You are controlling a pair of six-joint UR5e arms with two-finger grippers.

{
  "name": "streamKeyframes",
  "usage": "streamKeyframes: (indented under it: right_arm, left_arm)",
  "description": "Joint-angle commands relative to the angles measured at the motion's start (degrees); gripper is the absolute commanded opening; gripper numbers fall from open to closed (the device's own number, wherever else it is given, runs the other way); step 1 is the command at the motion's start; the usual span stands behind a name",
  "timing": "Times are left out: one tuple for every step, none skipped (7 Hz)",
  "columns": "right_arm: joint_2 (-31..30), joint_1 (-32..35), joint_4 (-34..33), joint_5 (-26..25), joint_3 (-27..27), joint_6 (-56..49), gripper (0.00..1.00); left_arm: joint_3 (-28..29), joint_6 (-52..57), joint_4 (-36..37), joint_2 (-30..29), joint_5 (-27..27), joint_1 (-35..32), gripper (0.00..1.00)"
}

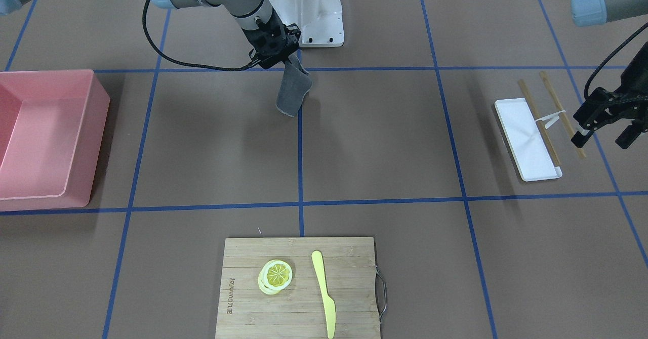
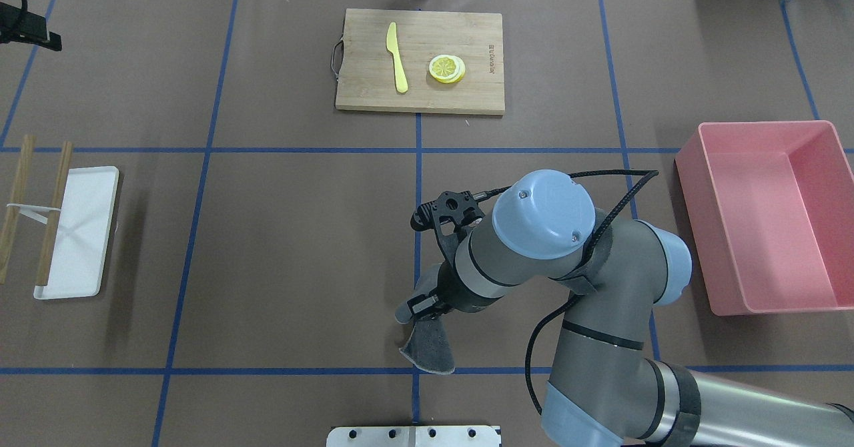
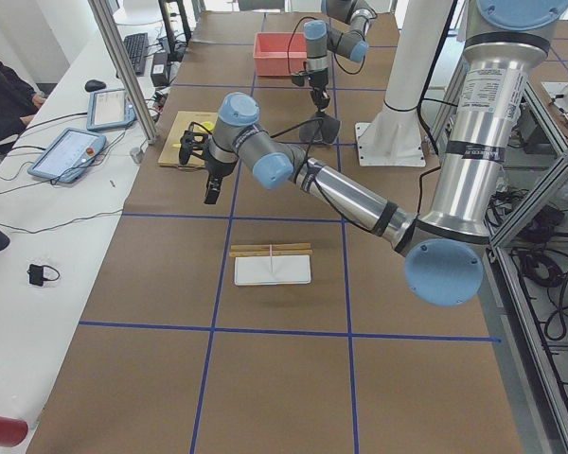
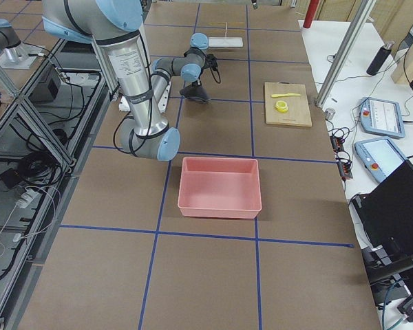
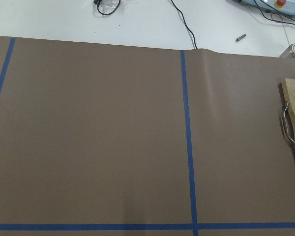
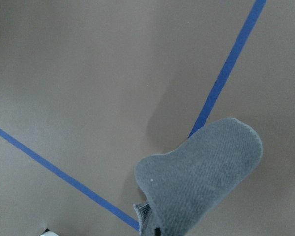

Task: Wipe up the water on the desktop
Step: 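Wipe the cloth across the table away from the robot with the right gripper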

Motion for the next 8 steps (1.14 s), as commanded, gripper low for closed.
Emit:
streamKeyframes:
  right_arm:
    - [-1.4,3.5,2.6,2.4,-5.1,0.0,0.00]
    - [-2.3,5.1,2.6,3.0,-6.8,0.0,0.00]
    - [-2.8,7.0,2.6,3.0,-9.4,-0.1,0.00]
    - [-2.9,9.1,2.3,3.3,-11.6,0.1,0.00]
    - [-3.8,11.5,2.0,4.2,-12.5,-0.3,0.00]
    - [-4.5,14.3,1.6,6.0,-12.7,-0.5,0.00]
    - [-5.6,17.0,1.6,7.8,-13.2,-0.5,0.00]
    - [-6.1,18.5,1.7,7.6,-14.7,-0.5,0.00]
  left_arm:
    - [0.5,0.0,0.0,-0.7,0.1,0.1,0.98]
    - [0.5,0.0,0.0,-0.7,0.1,0.1,0.98]
    - [0.5,0.0,0.0,-0.7,0.1,0.2,0.98]
    - [0.5,0.0,0.0,-0.8,0.1,0.2,0.98]
    - [0.5,0.0,0.0,-0.9,0.1,0.3,0.98]
    - [0.5,-0.1,0.0,-0.9,0.1,0.3,0.98]
    - [0.9,0.0,0.0,-0.9,0.1,0.3,0.98]
    - [1.0,-0.1,0.0,-1.3,0.1,0.3,0.98]
